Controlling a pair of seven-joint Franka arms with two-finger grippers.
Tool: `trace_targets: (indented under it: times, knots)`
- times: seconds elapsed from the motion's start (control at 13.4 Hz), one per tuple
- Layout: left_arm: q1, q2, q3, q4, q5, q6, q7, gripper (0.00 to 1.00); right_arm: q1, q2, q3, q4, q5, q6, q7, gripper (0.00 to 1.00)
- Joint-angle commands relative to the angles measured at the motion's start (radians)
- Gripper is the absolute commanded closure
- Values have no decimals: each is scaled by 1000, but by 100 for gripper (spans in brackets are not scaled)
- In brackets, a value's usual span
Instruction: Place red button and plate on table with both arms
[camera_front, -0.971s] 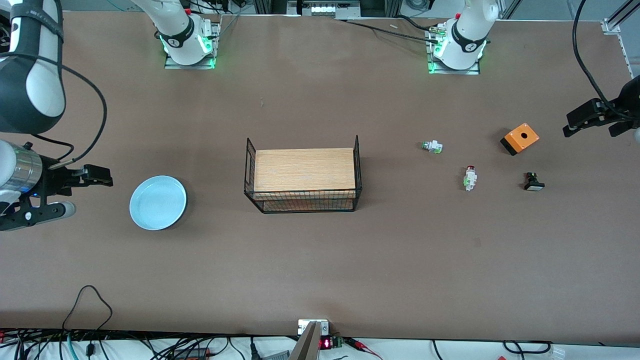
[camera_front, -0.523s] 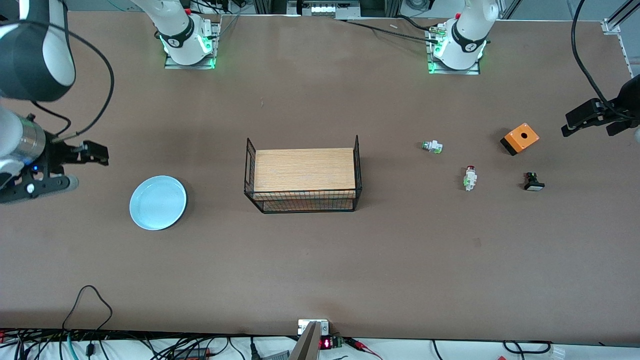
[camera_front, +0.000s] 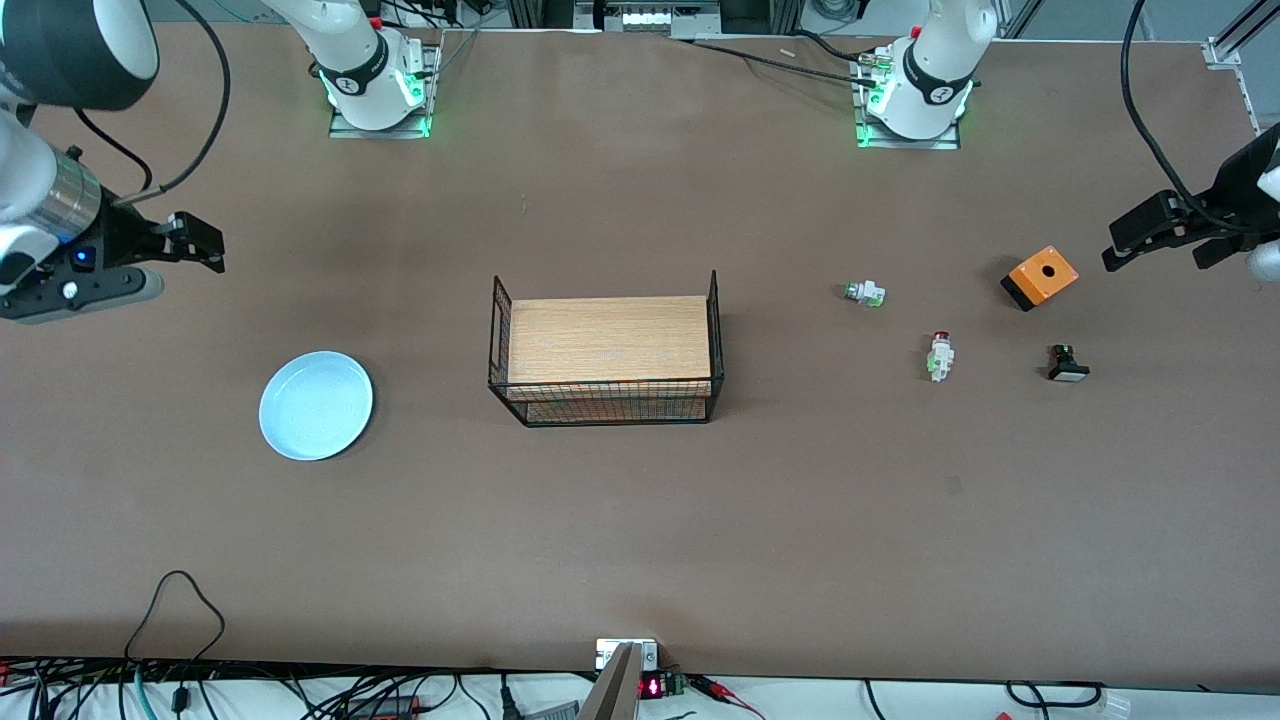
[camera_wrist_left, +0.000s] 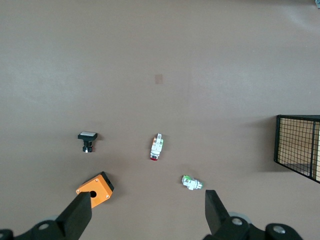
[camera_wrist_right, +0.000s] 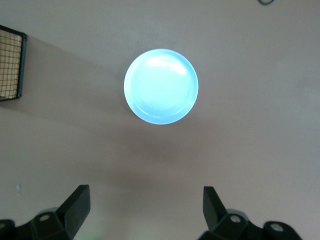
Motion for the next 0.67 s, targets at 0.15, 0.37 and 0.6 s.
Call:
trace_targets:
  times: [0.15, 0.37, 0.6]
  knots:
    - [6, 3, -1, 10, -9, -28, 61, 0, -50, -12, 10, 24, 62, -10, 3, 0]
    - [7, 1, -1, 10, -7, -51, 47, 0, -50, 2, 8, 77, 67, -84, 15, 0]
    - [9, 0, -4, 10, -6, -60, 47, 0, -52, 1, 2, 136, 58, -254, 21, 0]
